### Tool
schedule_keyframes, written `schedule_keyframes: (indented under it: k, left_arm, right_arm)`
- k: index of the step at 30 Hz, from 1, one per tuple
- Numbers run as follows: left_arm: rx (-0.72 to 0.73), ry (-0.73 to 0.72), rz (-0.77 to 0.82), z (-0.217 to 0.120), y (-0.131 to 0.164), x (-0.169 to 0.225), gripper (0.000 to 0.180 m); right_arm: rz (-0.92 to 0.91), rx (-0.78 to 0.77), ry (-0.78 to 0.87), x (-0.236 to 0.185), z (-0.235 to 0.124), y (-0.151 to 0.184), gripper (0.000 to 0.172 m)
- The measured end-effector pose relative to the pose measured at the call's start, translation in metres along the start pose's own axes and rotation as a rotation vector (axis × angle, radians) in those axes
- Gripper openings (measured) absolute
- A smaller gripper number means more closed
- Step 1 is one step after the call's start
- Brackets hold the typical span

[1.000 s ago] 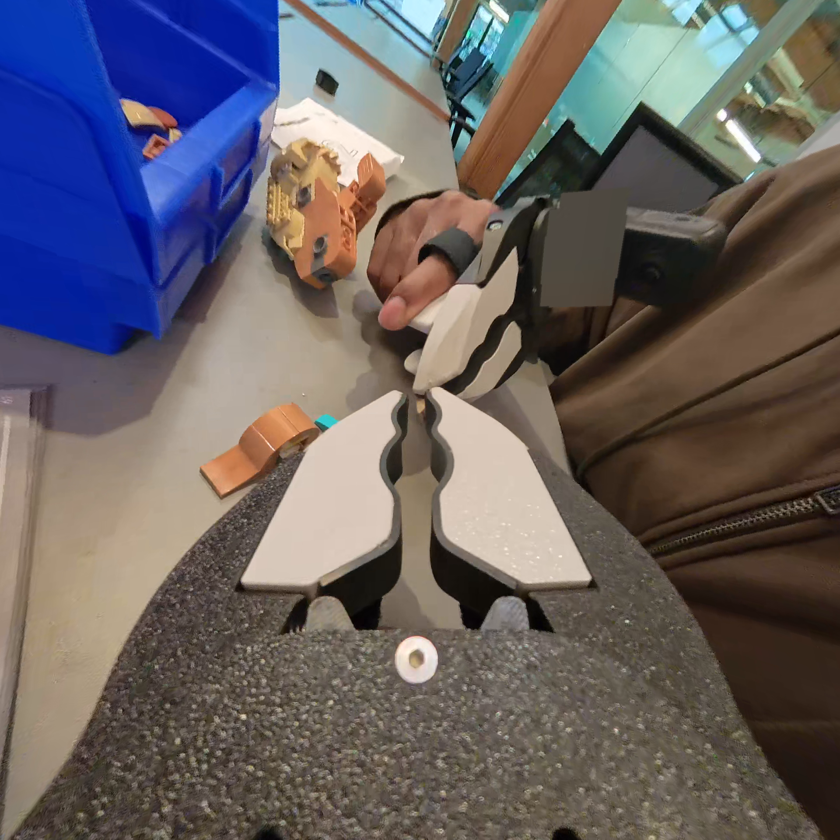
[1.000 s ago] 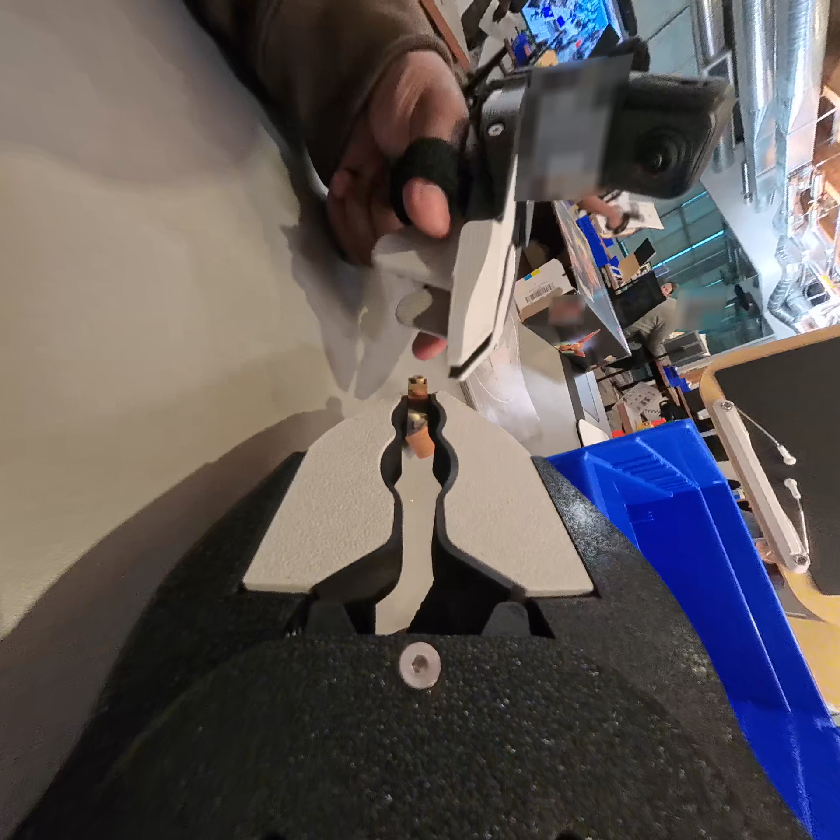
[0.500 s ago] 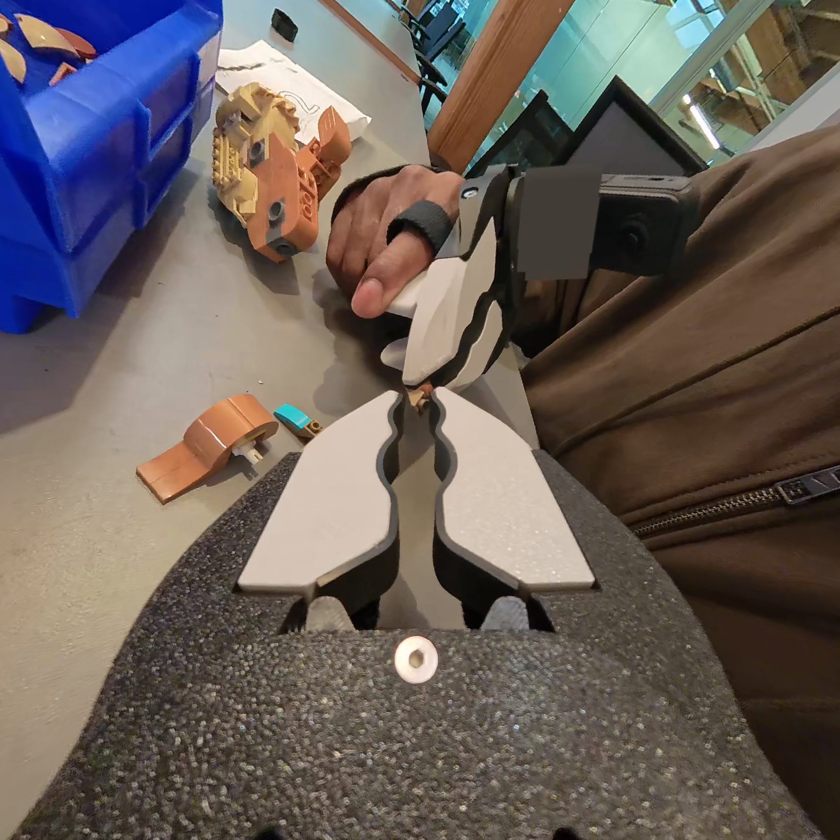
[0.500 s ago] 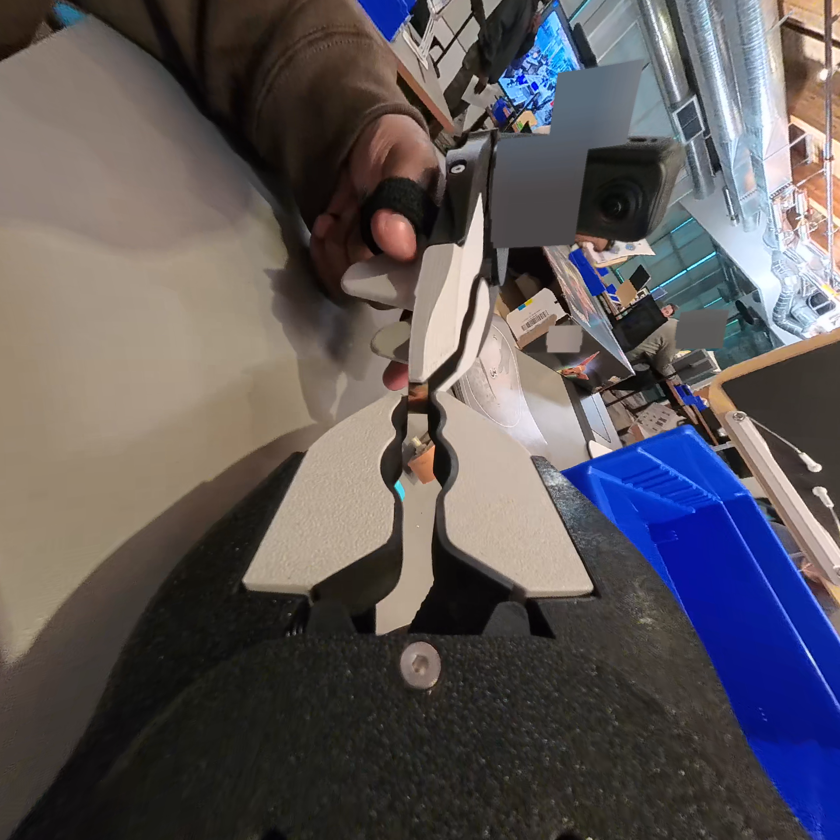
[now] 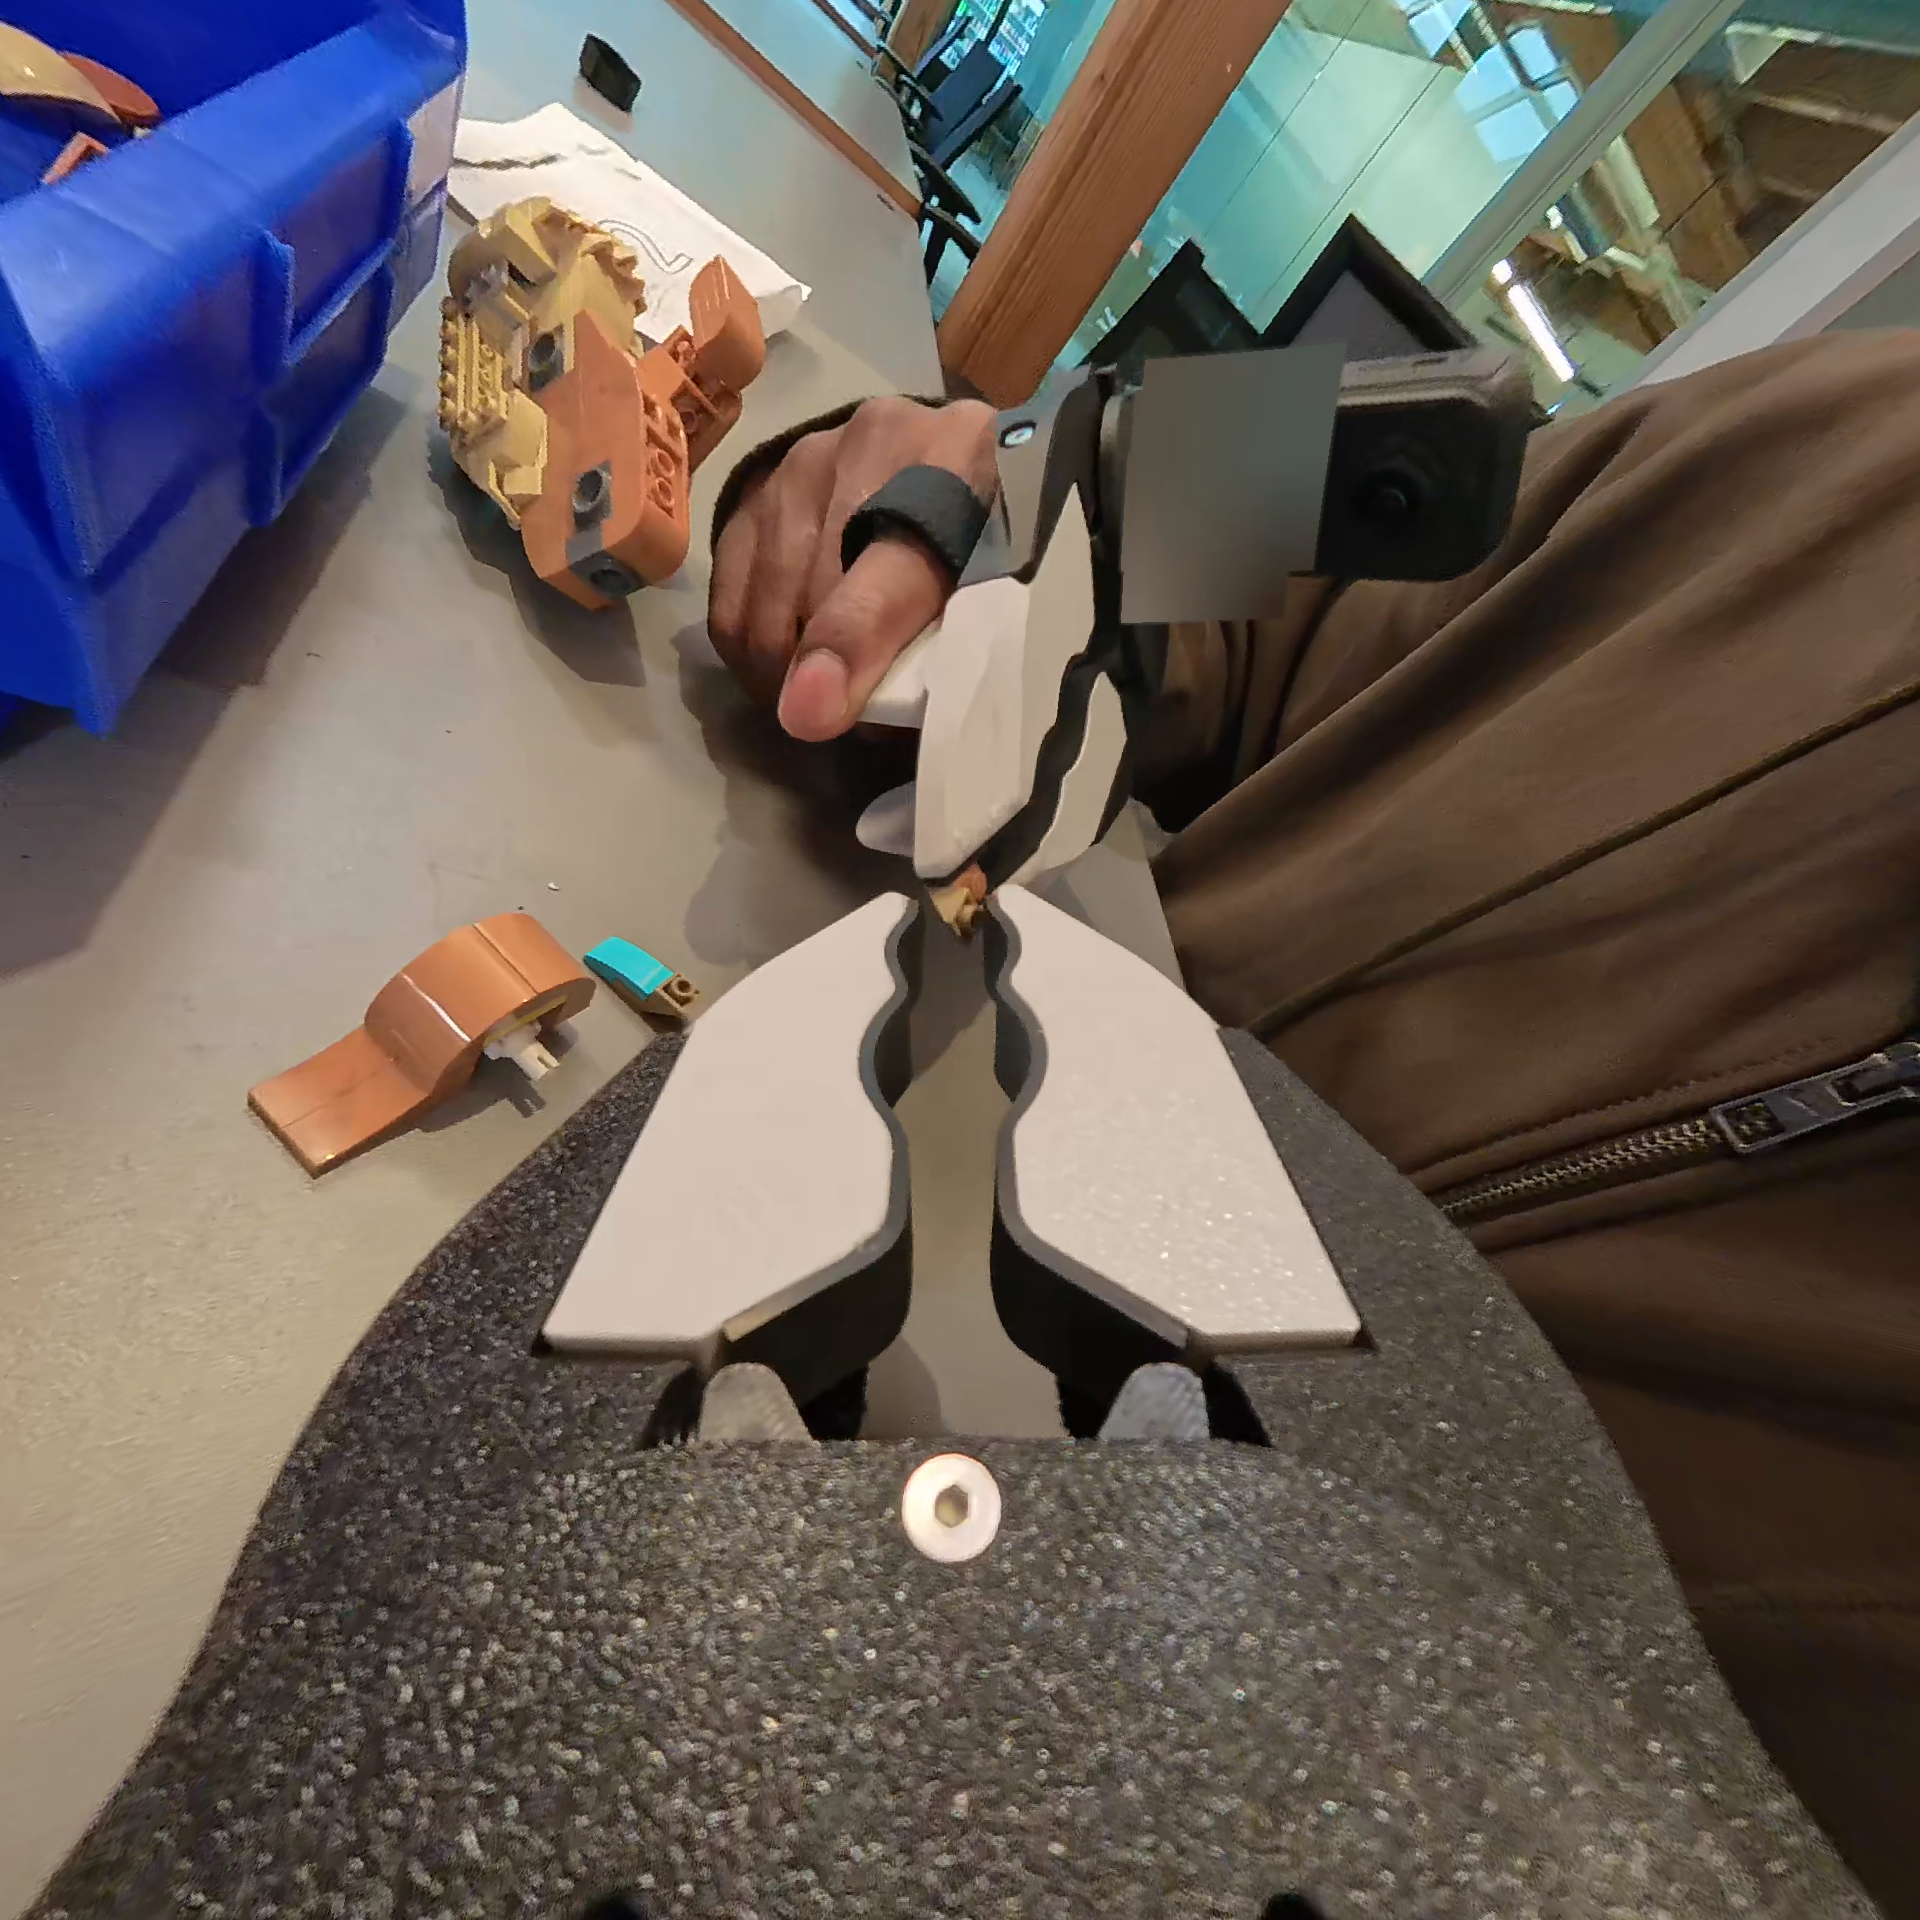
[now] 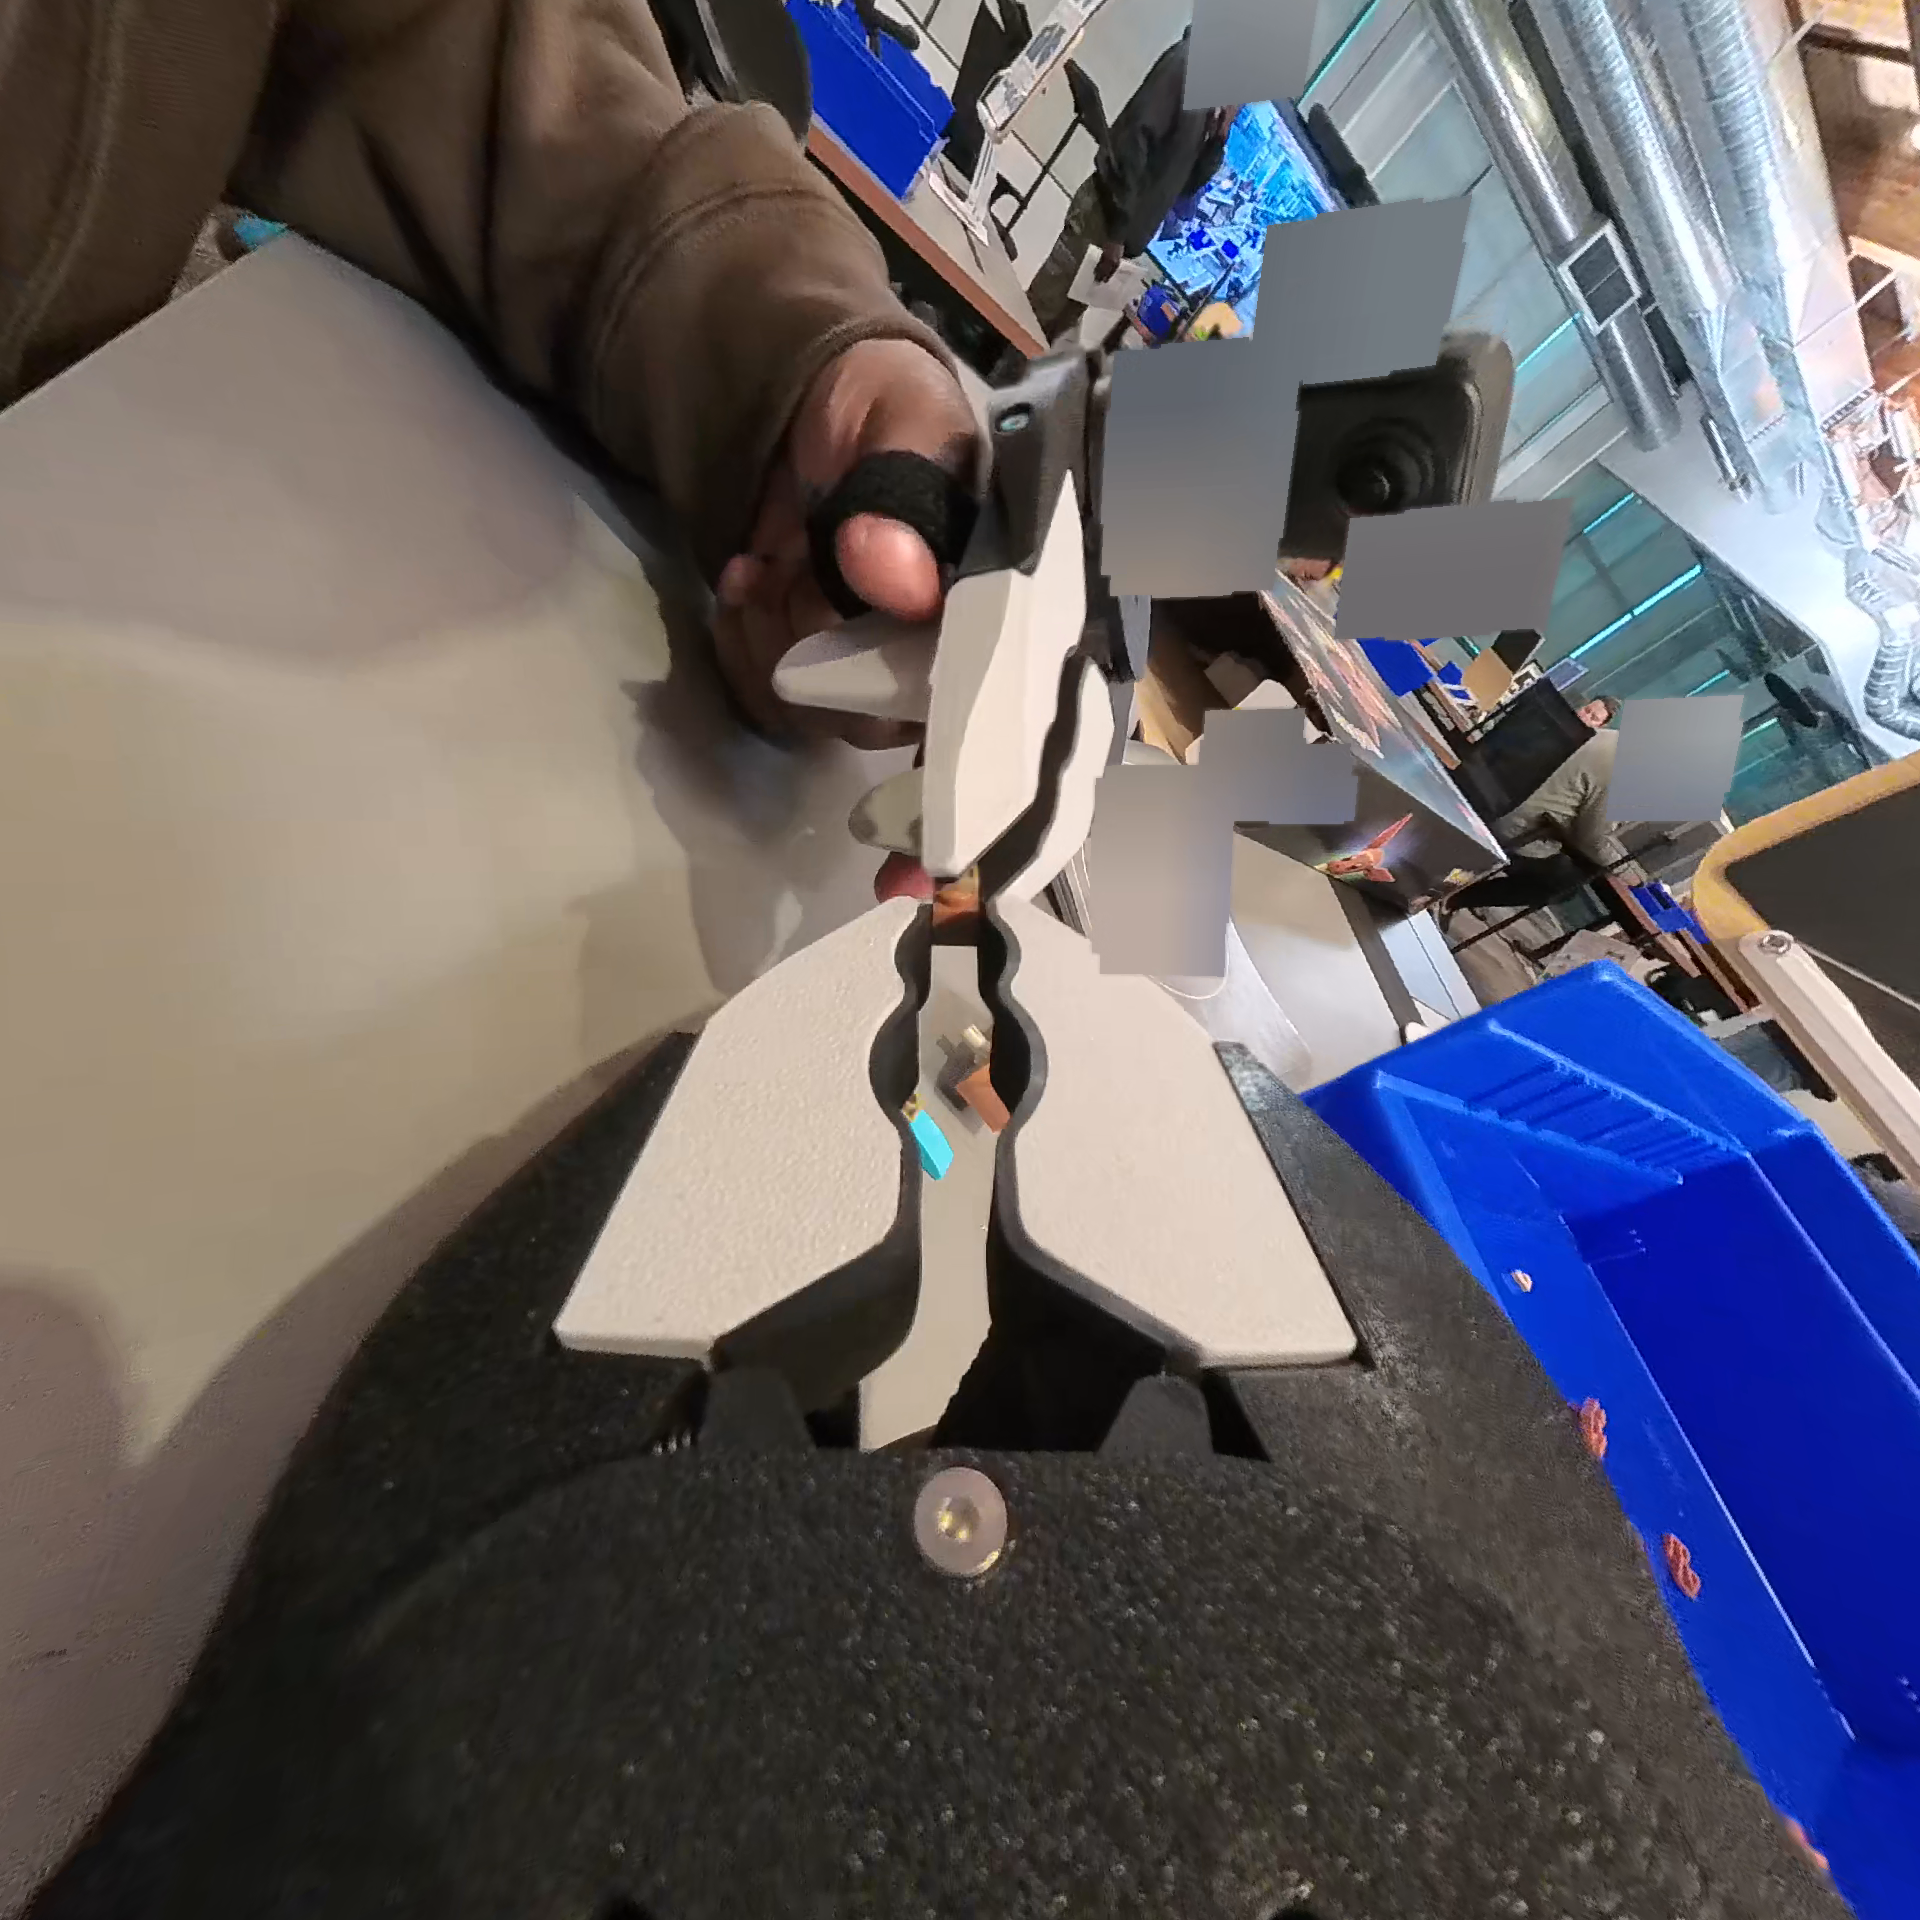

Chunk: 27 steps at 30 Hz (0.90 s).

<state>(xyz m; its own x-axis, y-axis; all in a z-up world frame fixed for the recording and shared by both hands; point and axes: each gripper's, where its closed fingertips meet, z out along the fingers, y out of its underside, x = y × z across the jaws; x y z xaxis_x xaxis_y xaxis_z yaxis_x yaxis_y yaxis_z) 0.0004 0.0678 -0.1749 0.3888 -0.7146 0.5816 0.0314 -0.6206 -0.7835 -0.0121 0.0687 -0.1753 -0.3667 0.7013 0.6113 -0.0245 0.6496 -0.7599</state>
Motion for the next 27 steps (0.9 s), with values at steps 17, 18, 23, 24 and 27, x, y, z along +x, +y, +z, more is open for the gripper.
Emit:
schedule_keyframes:
  k: [17,18,23,24,27]
  left_arm:
    - [0.055,-0.440,0.661,-0.021,-0.025,-0.025,0.007]
    - [0.067,-0.473,0.739,-0.022,-0.028,-0.024,0.007]
    - [0.091,-0.590,1.009,-0.022,-0.034,-0.019,0.007]
    - [0.093,-0.608,1.045,-0.021,-0.035,-0.018,0.007]
    - [0.100,-0.635,1.107,-0.020,-0.036,-0.016,0.007]
  right_arm:
    - [0.843,-0.021,-0.118,0.024,0.000,0.009,0.017]
    - [0.932,-0.005,-0.139,0.025,-0.001,0.007,0.017]
    - [1.260,0.101,-0.206,0.037,-0.004,0.000,0.017]
    - [1.291,0.112,-0.218,0.037,-0.004,-0.001,0.017]
    - [1.361,0.117,-0.254,0.034,-0.003,-0.002,0.019]
